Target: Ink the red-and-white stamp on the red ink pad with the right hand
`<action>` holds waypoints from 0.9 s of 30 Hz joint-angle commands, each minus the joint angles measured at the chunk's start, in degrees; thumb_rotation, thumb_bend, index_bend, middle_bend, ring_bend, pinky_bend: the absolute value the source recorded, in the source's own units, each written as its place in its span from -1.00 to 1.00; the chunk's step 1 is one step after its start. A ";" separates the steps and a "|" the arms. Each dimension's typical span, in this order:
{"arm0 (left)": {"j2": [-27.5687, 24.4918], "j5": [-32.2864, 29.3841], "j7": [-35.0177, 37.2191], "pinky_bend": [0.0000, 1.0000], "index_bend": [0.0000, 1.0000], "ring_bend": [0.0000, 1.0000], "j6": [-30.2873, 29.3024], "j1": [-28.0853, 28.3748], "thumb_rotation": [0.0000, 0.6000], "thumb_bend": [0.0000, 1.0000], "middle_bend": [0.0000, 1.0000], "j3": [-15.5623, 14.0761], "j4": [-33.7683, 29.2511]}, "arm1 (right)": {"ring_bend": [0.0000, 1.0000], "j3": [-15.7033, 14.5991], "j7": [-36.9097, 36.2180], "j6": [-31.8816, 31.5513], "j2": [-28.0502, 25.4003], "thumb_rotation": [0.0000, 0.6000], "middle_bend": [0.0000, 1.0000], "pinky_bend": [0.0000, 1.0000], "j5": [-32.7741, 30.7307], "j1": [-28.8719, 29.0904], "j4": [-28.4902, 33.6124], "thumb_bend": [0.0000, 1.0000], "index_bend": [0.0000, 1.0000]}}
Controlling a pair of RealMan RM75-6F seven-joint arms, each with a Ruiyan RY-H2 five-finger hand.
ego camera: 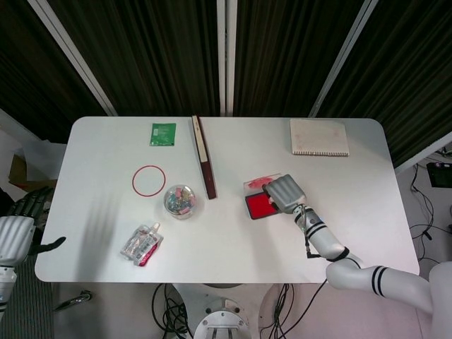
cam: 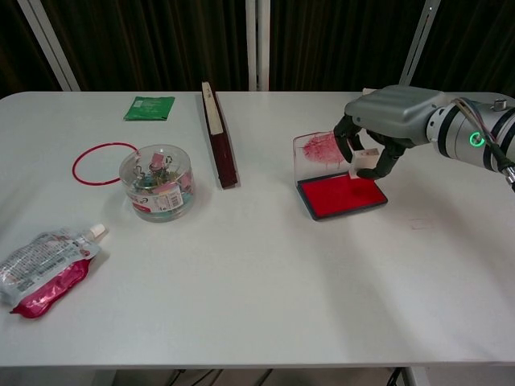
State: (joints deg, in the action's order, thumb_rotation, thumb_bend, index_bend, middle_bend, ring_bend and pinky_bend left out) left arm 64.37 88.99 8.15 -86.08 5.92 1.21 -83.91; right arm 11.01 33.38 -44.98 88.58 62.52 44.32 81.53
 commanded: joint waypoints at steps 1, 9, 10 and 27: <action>-0.05 -0.04 0.12 -0.62 -0.89 -0.83 0.02 0.00 0.85 -0.91 -0.84 0.02 0.09 | 0.60 -0.45 -0.20 0.23 0.49 1.00 0.23 0.99 -0.33 0.61 -0.63 -0.22 0.35; -0.14 -0.23 0.43 -0.62 -0.89 -0.83 0.50 0.24 0.85 -0.91 -0.84 0.10 0.30 | 0.60 -1.61 -1.26 0.68 1.74 1.00 0.24 0.99 -1.28 2.05 -2.81 -0.21 0.36; -0.15 -0.23 0.43 -0.62 -0.89 -0.83 0.52 0.26 0.85 -0.91 -0.84 0.12 0.29 | 0.60 -1.74 -1.44 0.83 1.87 1.00 0.24 0.99 -1.40 2.20 -3.04 -0.21 0.36; -0.47 -0.65 0.54 -0.62 -0.89 -0.83 1.06 0.52 0.85 -0.91 -0.84 0.27 0.18 | 0.60 -3.62 -2.91 1.95 4.35 1.00 0.26 0.99 -3.67 4.13 -8.02 -0.19 0.38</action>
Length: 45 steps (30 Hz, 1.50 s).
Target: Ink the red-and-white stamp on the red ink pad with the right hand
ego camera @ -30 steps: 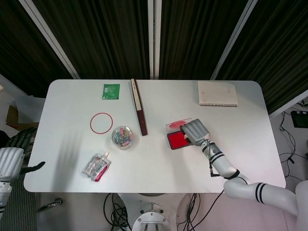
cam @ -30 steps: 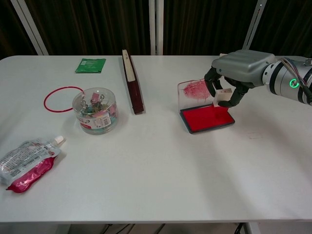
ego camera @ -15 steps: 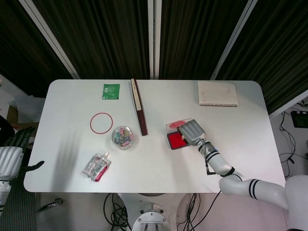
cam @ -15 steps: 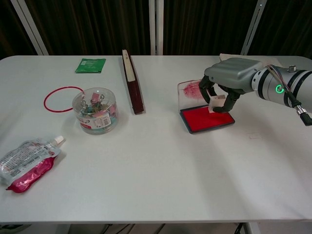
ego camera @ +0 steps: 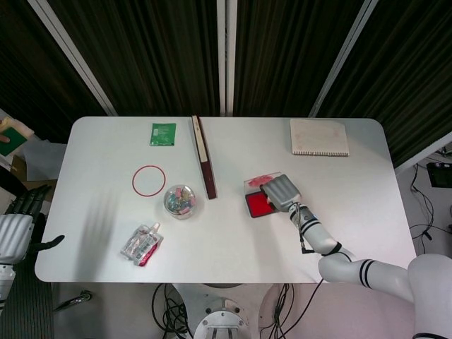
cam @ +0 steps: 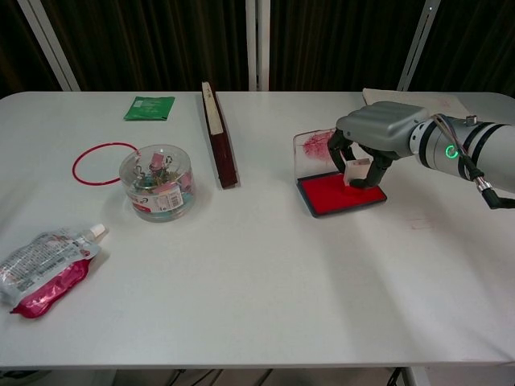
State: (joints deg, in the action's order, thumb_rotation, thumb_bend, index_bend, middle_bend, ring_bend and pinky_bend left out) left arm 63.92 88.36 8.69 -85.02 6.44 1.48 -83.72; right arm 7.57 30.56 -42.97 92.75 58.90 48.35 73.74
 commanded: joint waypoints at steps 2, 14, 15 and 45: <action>-0.05 -0.05 0.00 -0.62 -0.89 -0.83 -0.10 -0.04 0.85 -0.91 -0.84 0.04 -0.05 | 0.60 -0.32 -0.36 -0.05 0.33 1.00 0.27 0.99 -0.13 0.21 -0.54 -0.18 0.39; -0.45 0.58 0.16 -0.62 -0.89 -0.83 -0.75 -0.26 0.85 -0.91 -0.84 -0.17 -0.93 | 0.60 0.61 -6.02 -3.87 -7.30 1.00 0.27 0.99 2.83 -1.89 9.23 -0.19 0.39; -0.50 0.71 0.21 -0.62 -0.89 -0.83 -0.80 -0.28 0.85 -0.91 -0.84 -0.24 -1.07 | 0.60 0.42 -6.68 -4.60 -8.84 1.00 0.27 0.99 3.62 -2.50 11.06 -0.19 0.39; -0.17 1.56 -2.36 -0.62 -0.89 -0.83 0.08 0.32 0.85 -0.91 -0.84 -0.80 -3.01 | 0.60 -8.31 -14.52 -5.71 -13.58 1.00 0.25 0.99 13.26 -10.77 10.23 -0.19 0.41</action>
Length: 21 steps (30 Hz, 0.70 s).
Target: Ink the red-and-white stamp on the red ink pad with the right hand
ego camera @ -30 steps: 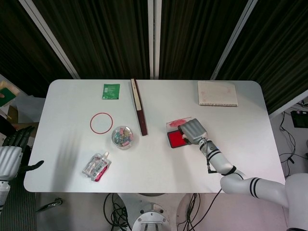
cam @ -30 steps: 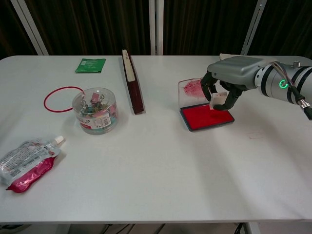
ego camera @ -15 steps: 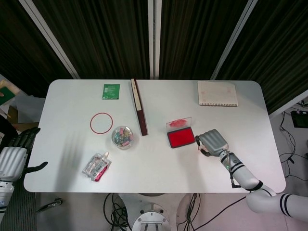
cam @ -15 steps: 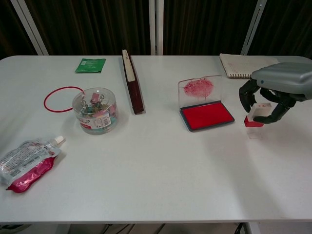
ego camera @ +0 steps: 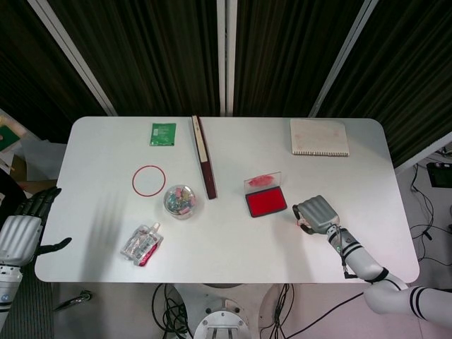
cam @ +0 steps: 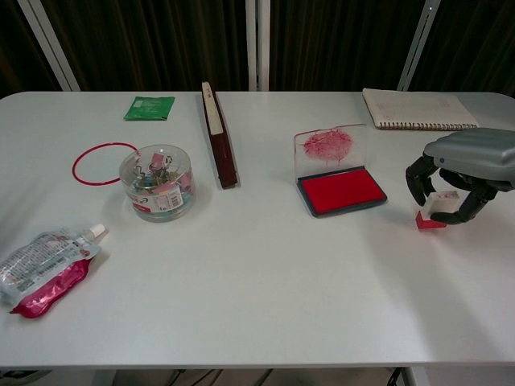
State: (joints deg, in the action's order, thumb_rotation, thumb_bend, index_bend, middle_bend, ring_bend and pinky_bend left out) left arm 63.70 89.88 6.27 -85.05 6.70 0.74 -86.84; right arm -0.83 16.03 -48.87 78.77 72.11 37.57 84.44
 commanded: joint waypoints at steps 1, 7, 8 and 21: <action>0.07 0.07 0.16 -0.62 -0.89 -0.83 0.14 0.09 0.85 -0.91 -0.84 -0.07 0.18 | 0.60 0.09 0.18 0.28 0.72 1.00 0.24 0.99 0.04 0.01 -0.87 -0.19 0.40; 0.05 0.00 0.47 -0.62 -0.89 -0.83 -0.12 0.09 0.86 -0.91 -0.84 0.09 0.42 | 0.60 0.33 1.03 0.36 1.81 1.00 0.19 0.99 -0.12 -0.08 -2.00 -0.19 0.35; 0.04 -0.01 0.51 -0.62 -0.89 -0.83 -0.11 0.09 0.85 -0.91 -0.84 0.09 0.44 | 0.60 0.36 1.08 0.34 1.88 1.00 0.19 0.99 -0.07 -0.09 -2.07 -0.19 0.35; -0.13 0.01 0.49 -0.62 -0.89 -0.83 -0.17 0.18 0.85 -0.91 -0.84 0.14 0.29 | 0.60 0.78 1.75 0.78 2.05 1.00 0.13 0.99 -0.05 -0.06 -2.22 -0.24 0.28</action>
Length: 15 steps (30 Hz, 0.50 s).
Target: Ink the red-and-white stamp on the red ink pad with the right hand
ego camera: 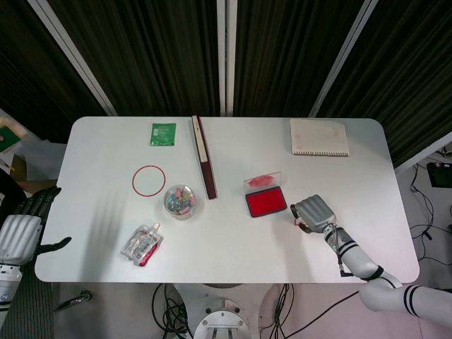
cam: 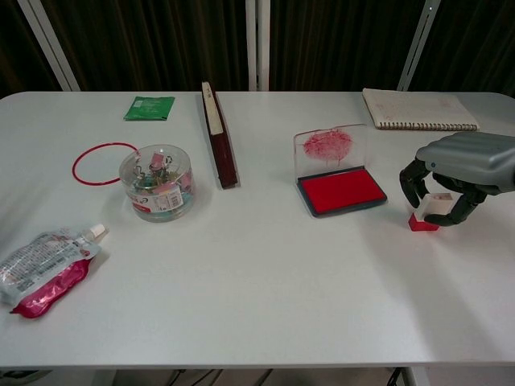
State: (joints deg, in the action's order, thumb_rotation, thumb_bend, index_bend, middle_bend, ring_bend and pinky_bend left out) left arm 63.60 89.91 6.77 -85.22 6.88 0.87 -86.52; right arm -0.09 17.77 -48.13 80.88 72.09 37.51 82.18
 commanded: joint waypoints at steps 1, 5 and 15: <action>-0.05 -0.05 -0.02 -0.62 -0.89 -0.83 0.04 0.00 0.85 -0.91 -0.84 -0.01 -0.06 | 0.60 0.09 -0.07 0.08 -0.14 1.00 0.12 0.99 -0.05 -0.02 0.09 -0.25 0.27; -0.10 -0.14 -0.18 -0.62 -0.89 -0.83 0.26 0.06 0.84 -0.91 -0.84 -0.05 -0.17 | 0.60 0.13 -0.08 0.38 -0.40 1.00 0.11 0.99 -0.19 -0.03 0.14 -0.26 0.25; -0.10 -0.19 -0.43 -0.62 -0.89 -0.83 0.20 0.06 0.85 -0.91 -0.84 -0.04 -0.30 | 0.60 0.12 -0.03 1.37 -0.55 1.00 0.09 0.99 -0.51 0.12 -0.01 -0.29 0.18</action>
State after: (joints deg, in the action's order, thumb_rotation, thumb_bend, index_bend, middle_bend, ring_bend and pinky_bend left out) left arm 63.50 89.73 6.35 -85.01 6.94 0.84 -86.82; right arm 0.03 17.75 -46.77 80.34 71.57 37.63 82.17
